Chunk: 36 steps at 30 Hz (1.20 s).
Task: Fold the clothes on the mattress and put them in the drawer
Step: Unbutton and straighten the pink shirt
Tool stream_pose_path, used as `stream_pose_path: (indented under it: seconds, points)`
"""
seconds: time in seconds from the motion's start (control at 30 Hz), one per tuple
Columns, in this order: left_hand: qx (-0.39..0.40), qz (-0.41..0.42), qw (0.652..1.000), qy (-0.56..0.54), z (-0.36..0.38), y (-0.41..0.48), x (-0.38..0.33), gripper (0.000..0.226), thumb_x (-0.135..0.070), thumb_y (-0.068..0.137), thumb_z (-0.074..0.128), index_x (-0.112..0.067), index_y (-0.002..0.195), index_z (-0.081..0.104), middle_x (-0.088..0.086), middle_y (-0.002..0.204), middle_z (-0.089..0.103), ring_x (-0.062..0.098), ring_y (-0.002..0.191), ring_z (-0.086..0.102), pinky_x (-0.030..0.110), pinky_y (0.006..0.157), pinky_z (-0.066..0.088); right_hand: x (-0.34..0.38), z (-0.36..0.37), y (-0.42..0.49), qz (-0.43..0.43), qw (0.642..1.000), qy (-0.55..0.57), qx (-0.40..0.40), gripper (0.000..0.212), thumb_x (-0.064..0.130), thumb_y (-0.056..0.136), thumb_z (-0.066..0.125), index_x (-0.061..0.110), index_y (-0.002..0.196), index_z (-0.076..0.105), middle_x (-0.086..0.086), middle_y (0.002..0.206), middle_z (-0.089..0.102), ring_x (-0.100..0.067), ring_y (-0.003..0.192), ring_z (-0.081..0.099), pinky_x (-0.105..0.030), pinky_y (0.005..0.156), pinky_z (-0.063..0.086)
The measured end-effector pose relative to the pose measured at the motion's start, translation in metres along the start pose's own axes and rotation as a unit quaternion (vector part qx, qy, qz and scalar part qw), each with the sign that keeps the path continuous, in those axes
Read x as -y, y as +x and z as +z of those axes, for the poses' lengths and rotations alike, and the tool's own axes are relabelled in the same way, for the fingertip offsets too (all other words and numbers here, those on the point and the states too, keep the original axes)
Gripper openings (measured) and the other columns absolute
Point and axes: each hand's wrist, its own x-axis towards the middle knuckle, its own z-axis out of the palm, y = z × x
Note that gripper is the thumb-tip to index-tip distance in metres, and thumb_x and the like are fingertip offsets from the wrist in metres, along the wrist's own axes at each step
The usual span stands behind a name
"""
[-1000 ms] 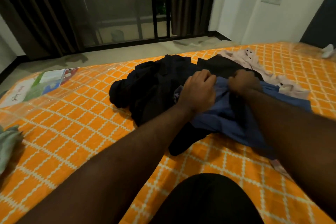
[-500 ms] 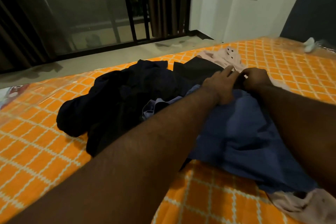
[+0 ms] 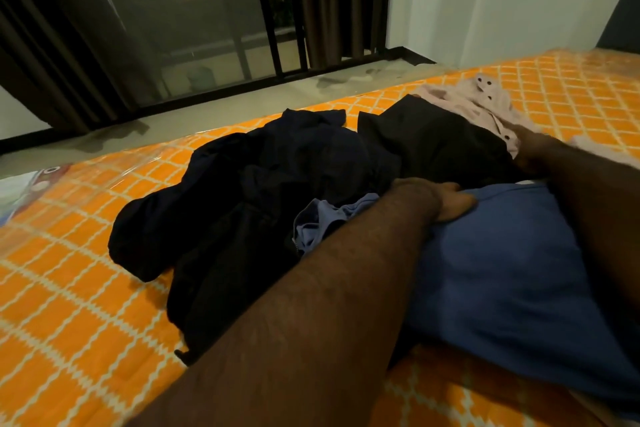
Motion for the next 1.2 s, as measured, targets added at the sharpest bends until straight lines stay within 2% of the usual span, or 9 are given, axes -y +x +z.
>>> stream_pose_path:
  seconds: [0.13, 0.23, 0.4, 0.5, 0.57, 0.73, 0.87, 1.0, 1.2]
  points:
    - [0.007, 0.004, 0.999, -0.053, 0.0, 0.005, 0.002, 0.066, -0.065, 0.1, 0.025, -0.038, 0.16, 0.019, 0.003, 0.168, 0.02, 0.033, 0.152, 0.023, 0.058, 0.121, 0.016, 0.0, -0.003, -0.007, 0.0, 0.999, 0.01, -0.042, 0.062, 0.013, 0.096, 0.067, 0.003, 0.152, 0.042, -0.024, 0.154, 0.044, -0.041, 0.138, 0.045, -0.041, 0.108, 0.041]
    - [0.006, 0.029, 0.989, -0.147, 0.002, 0.0, 0.003, 0.064, -0.059, 0.103, 0.032, -0.029, 0.16, 0.025, 0.006, 0.167, 0.024, 0.031, 0.15, 0.028, 0.046, 0.122, 0.022, 0.008, -0.019, -0.026, 0.023, 0.991, 0.056, -0.119, 0.049, 0.018, 0.094, 0.071, -0.002, 0.137, 0.059, -0.026, 0.141, 0.057, -0.044, 0.129, 0.053, -0.042, 0.103, 0.047]
    - [-0.091, 0.021, 0.928, -0.36, -0.012, -0.032, 0.028, 0.09, -0.05, 0.091, 0.07, -0.018, 0.161, 0.023, 0.007, 0.161, 0.035, 0.027, 0.143, 0.041, 0.034, 0.114, 0.037, 0.052, -0.1, -0.075, -0.006, 0.968, 0.166, -0.189, 0.06, 0.023, 0.079, 0.089, -0.001, 0.128, 0.066, -0.022, 0.134, 0.064, -0.034, 0.125, 0.061, -0.04, 0.101, 0.05]
    - [-0.163, 0.006, 0.876, -0.454, -0.034, -0.061, 0.045, 0.096, -0.043, 0.086, 0.078, -0.026, 0.16, 0.02, 0.005, 0.15, 0.046, 0.027, 0.125, 0.055, 0.039, 0.092, 0.056, 0.095, -0.15, -0.112, -0.081, 0.956, 0.199, -0.199, 0.075, 0.034, 0.074, 0.092, 0.004, 0.135, 0.061, -0.018, 0.14, 0.061, -0.033, 0.13, 0.057, -0.039, 0.109, 0.048]
    - [-0.201, 0.007, 0.868, -0.454, -0.055, -0.086, 0.057, 0.098, -0.042, 0.084, 0.08, -0.03, 0.159, 0.019, 0.006, 0.147, 0.049, 0.027, 0.118, 0.059, 0.039, 0.081, 0.059, 0.128, -0.175, -0.135, -0.131, 0.946, 0.202, -0.215, 0.069, 0.036, 0.077, 0.09, 0.007, 0.134, 0.063, -0.017, 0.139, 0.062, -0.033, 0.13, 0.057, -0.039, 0.109, 0.047]
    - [-0.283, -0.01, 0.844, -0.456, -0.116, -0.164, 0.093, 0.111, -0.046, 0.079, 0.084, -0.036, 0.16, 0.008, 0.004, 0.131, 0.055, 0.03, 0.111, 0.065, 0.048, 0.086, 0.06, 0.213, -0.222, -0.201, -0.262, 0.905, 0.217, -0.257, 0.066, 0.043, 0.074, 0.089, 0.008, 0.125, 0.068, -0.015, 0.125, 0.068, -0.031, 0.118, 0.063, -0.037, 0.094, 0.052]
    - [-0.312, 0.008, 0.826, -0.47, -0.155, -0.227, 0.116, 0.116, -0.043, 0.077, 0.086, -0.039, 0.16, 0.004, 0.013, 0.154, 0.04, 0.035, 0.12, 0.058, 0.053, 0.092, 0.056, 0.275, -0.25, -0.259, -0.359, 0.874, 0.206, -0.254, 0.06, 0.036, 0.073, 0.09, 0.008, 0.121, 0.067, -0.007, 0.107, 0.064, -0.022, 0.102, 0.061, -0.029, 0.077, 0.047]
    - [-0.339, 0.025, 0.812, -0.475, -0.179, -0.289, 0.132, 0.119, -0.039, 0.076, 0.089, -0.041, 0.159, 0.004, 0.012, 0.151, 0.041, 0.034, 0.118, 0.059, 0.057, 0.094, 0.055, 0.337, -0.261, -0.322, -0.432, 0.856, 0.193, -0.208, 0.044, 0.033, 0.077, 0.087, 0.015, 0.112, 0.069, -0.003, 0.1, 0.063, -0.017, 0.088, 0.062, -0.021, 0.059, 0.044]
    - [-0.34, 0.02, 0.806, -0.484, -0.176, -0.348, 0.165, 0.079, -0.043, 0.072, 0.09, -0.033, 0.135, 0.042, -0.003, 0.133, 0.061, 0.027, 0.118, 0.061, 0.049, 0.091, 0.059, 0.42, -0.238, -0.417, -0.543, 0.796, 0.236, -0.126, 0.032, 0.027, 0.059, 0.087, 0.018, 0.082, 0.068, 0.003, 0.083, 0.06, -0.01, 0.078, 0.057, -0.031, 0.061, 0.049]
